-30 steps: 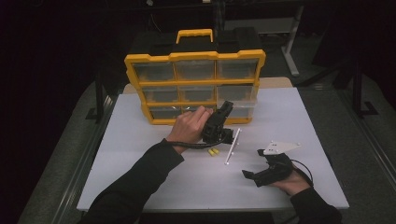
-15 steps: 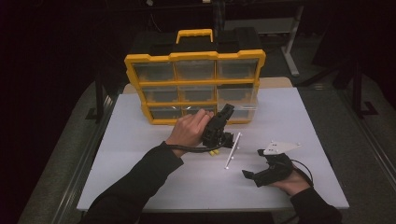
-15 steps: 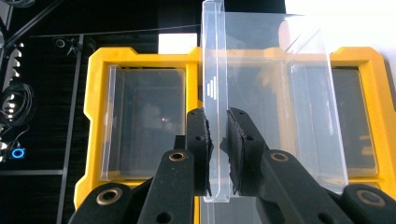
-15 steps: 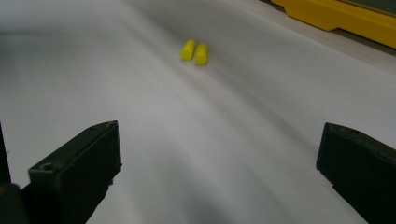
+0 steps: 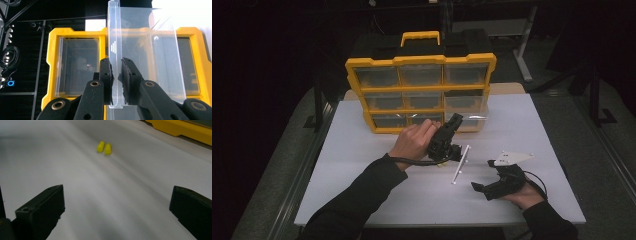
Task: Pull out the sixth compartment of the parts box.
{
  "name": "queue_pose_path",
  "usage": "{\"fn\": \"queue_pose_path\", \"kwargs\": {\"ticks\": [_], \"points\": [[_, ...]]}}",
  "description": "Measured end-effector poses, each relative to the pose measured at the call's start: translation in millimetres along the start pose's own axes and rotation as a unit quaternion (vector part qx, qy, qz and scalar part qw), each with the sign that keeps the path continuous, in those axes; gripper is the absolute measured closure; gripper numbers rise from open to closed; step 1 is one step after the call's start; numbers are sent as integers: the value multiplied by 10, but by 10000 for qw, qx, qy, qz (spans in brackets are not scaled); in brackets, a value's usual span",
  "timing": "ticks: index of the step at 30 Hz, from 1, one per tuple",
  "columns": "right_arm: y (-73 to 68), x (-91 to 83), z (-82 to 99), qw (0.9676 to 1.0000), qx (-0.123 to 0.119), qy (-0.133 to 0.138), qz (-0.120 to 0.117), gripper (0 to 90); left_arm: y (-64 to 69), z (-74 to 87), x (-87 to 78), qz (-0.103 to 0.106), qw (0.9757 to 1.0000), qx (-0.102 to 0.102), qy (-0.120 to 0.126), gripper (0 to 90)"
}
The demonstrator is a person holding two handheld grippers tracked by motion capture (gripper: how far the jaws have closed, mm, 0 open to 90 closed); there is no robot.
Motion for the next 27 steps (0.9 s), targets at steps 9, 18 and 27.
{"fn": "queue_pose_path", "kwargs": {"ticks": [9, 18, 27], "points": [[-2, 0, 0, 10000, -1, -1, -1, 0, 29, -9, -14, 20, 10000, -9, 21, 787], [4, 7, 1, 10000, 28, -9, 6, 0, -11, 0, -37, -33, 9998, -151, 96, 656], [0, 8, 5, 10000, -6, -32, 16, 0, -90, 41, -148, -214, 9994, -217, 167, 453]]}}
Point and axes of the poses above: each handheld gripper's, and its own axes: x roughly forward along the jaws, z roughly out of its underside, y roughly to its right, the point moved 5 cm from there along x, roughly forward along the jaws, and after that the axes turned 7 degrees about y, right-handed, at the moved point
